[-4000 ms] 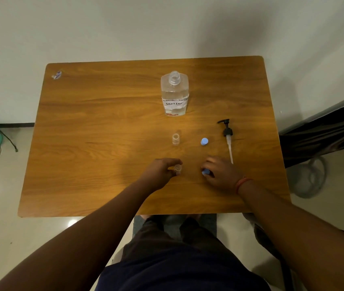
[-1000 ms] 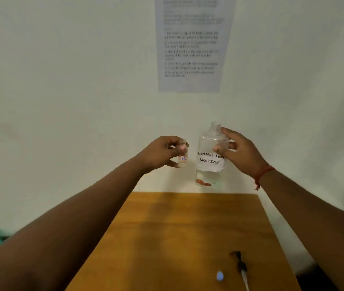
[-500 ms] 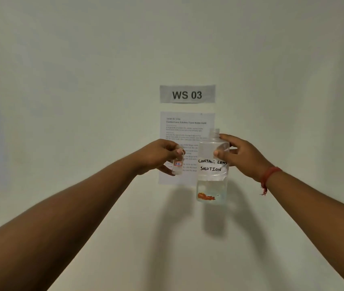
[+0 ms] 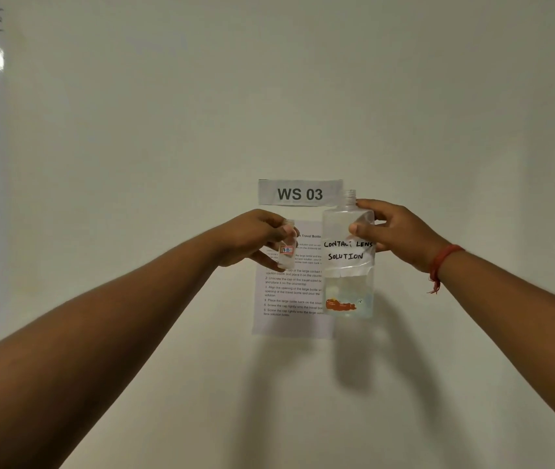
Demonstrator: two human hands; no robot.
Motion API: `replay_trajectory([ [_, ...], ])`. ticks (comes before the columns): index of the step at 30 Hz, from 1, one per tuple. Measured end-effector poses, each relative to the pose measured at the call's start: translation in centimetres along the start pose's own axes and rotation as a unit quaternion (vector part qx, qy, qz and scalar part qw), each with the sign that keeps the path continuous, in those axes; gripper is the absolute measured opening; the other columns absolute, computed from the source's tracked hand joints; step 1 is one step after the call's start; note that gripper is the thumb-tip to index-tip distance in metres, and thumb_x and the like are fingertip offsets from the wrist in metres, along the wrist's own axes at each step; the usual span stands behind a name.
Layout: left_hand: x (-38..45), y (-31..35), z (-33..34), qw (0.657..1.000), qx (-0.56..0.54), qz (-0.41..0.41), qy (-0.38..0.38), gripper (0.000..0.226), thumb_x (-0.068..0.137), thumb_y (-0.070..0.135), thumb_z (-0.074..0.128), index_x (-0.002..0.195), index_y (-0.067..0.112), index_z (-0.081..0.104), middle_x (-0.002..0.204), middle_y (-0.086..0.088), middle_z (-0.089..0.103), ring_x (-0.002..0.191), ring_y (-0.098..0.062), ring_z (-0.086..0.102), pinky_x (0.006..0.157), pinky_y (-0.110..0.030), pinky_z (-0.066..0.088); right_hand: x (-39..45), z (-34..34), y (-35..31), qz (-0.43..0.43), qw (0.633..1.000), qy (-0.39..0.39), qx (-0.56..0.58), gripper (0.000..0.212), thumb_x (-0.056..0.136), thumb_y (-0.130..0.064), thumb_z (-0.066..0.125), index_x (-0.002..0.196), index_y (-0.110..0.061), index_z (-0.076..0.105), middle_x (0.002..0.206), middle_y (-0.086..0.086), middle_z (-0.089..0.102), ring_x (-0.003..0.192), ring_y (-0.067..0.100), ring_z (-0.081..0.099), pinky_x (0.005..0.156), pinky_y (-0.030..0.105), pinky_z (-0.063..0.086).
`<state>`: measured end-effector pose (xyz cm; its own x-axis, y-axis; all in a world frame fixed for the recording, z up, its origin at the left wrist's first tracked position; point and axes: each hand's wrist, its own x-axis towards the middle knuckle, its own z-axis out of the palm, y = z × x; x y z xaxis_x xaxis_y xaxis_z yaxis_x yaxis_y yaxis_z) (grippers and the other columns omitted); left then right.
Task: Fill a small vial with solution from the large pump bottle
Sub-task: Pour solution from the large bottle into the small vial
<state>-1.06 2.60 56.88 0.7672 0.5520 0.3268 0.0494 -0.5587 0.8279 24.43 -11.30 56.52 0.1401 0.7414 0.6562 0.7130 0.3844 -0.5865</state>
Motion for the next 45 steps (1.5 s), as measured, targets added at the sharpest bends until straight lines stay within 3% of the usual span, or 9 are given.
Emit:
replay_trajectory([
  [14,0.2,0.6,0.3,1.0,0.006,0.004,-0.008,0.025,0.105,0.018,0.054,0.118,0.002,0.068,0.113,-0.014,0.075,0.107,-0.031,0.072,0.087,-0.055,0.061,1.1,-1.0,0.0,-0.002,1.0,-0.004,-0.011,0.061,0.079,-0.044,0.075,0.135,-0.032,0.055,0.119,-0.003,0.065,0.099,0.012,0.07,0.076,0.033,0.06],
  [21,-0.2,-1.5,1.3,1.0,0.002,0.005,-0.014,0.025,0.105,0.019,0.054,0.118,0.003,0.068,0.113,-0.015,0.075,0.107,-0.03,0.072,0.084,-0.05,0.063,0.5,0.3,0.8,0.007,0.992,-0.052,-0.111,0.068,0.071,-0.05,0.078,0.134,-0.041,0.053,0.12,-0.013,0.064,0.093,0.004,0.07,0.084,0.029,0.056],
  [25,-0.3,-2.9,2.0,1.0,-0.001,0.003,-0.01,0.029,0.104,0.022,0.056,0.117,-0.002,0.067,0.116,-0.018,0.072,0.111,-0.033,0.069,0.085,-0.052,0.062,0.3,1.5,0.5,-0.03,0.97,-0.073,-0.228,0.07,0.075,-0.045,0.078,0.138,-0.036,0.05,0.118,-0.011,0.062,0.09,0.003,0.066,0.083,0.024,0.052],
  [29,-0.5,-3.9,2.2,1.0,-0.002,0.002,-0.013,0.029,0.103,0.022,0.057,0.117,-0.001,0.068,0.112,-0.009,0.074,0.108,-0.027,0.071,0.08,-0.044,0.064,0.3,2.3,-0.2,-0.081,0.932,-0.103,-0.339,0.069,0.079,-0.046,0.074,0.141,-0.034,0.048,0.11,-0.01,0.056,0.092,0.004,0.059,0.084,0.023,0.048],
  [34,-0.5,-4.3,2.4,1.0,-0.007,0.004,-0.014,0.03,0.103,0.022,0.058,0.117,-0.002,0.068,0.115,-0.015,0.073,0.11,-0.03,0.07,0.077,-0.04,0.064,0.2,2.6,-1.2,-0.129,0.886,-0.141,-0.422,0.067,0.084,-0.046,0.069,0.144,-0.033,0.043,0.113,-0.009,0.052,0.098,0.009,0.058,0.085,0.029,0.051],
  [45,-0.3,-4.4,2.6,1.0,-0.002,0.007,-0.02,0.027,0.102,0.022,0.058,0.118,0.002,0.069,0.117,-0.014,0.073,0.105,-0.023,0.072,0.078,-0.039,0.064,0.7,3.0,-2.4,-0.174,0.829,-0.152,-0.509,0.068,0.087,-0.046,0.064,0.148,-0.033,0.035,0.119,-0.002,0.051,0.102,0.017,0.052,0.083,0.028,0.043],
])
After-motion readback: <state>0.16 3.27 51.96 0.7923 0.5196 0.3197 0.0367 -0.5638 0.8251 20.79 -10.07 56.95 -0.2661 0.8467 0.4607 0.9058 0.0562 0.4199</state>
